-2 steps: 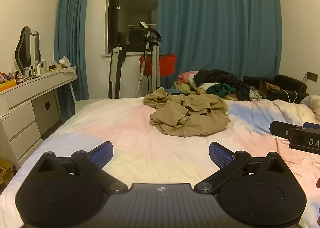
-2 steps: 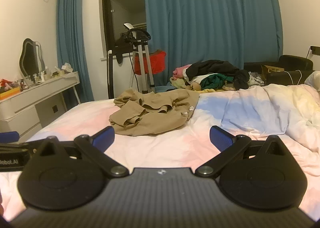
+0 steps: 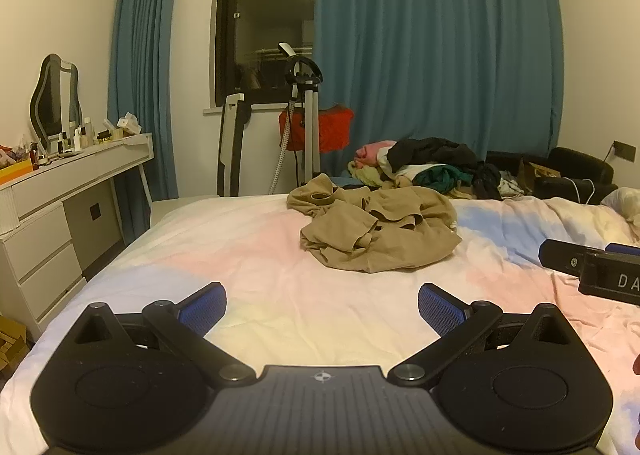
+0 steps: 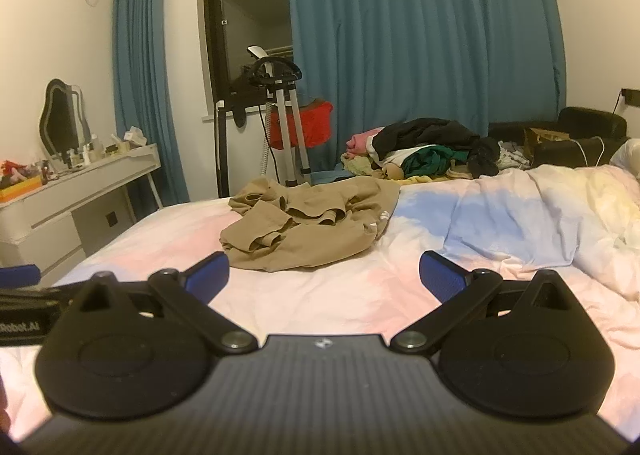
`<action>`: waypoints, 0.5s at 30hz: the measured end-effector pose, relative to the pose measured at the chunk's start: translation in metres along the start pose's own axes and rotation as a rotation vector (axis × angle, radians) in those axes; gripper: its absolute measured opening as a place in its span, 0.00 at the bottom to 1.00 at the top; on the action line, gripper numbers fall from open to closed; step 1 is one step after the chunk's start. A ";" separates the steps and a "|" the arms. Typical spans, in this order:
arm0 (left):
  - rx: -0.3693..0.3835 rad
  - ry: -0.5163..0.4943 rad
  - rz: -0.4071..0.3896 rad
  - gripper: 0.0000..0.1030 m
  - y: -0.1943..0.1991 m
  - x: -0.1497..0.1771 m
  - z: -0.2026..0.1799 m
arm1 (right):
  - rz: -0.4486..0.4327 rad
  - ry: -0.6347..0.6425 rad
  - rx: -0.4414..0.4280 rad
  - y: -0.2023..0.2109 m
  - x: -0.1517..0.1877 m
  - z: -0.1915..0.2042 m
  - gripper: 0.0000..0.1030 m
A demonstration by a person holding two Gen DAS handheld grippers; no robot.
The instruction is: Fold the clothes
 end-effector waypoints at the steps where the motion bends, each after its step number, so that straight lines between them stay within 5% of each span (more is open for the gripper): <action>1: 0.000 0.000 0.000 1.00 0.000 0.000 0.000 | 0.000 -0.001 0.000 0.000 0.000 0.000 1.00; 15: -0.008 -0.031 -0.006 1.00 0.001 0.006 -0.002 | 0.009 -0.008 -0.007 0.000 0.003 0.003 1.00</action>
Point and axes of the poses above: each gripper's, at about its wrist camera, not at the fingertips, and y roughly against the way its jaws point, z to its left, x to its underside, the point moved 3 cm from there along -y, roughly the way its jaws point, and after that the axes turned 2 degrees about -x, right-handed, at the moved point
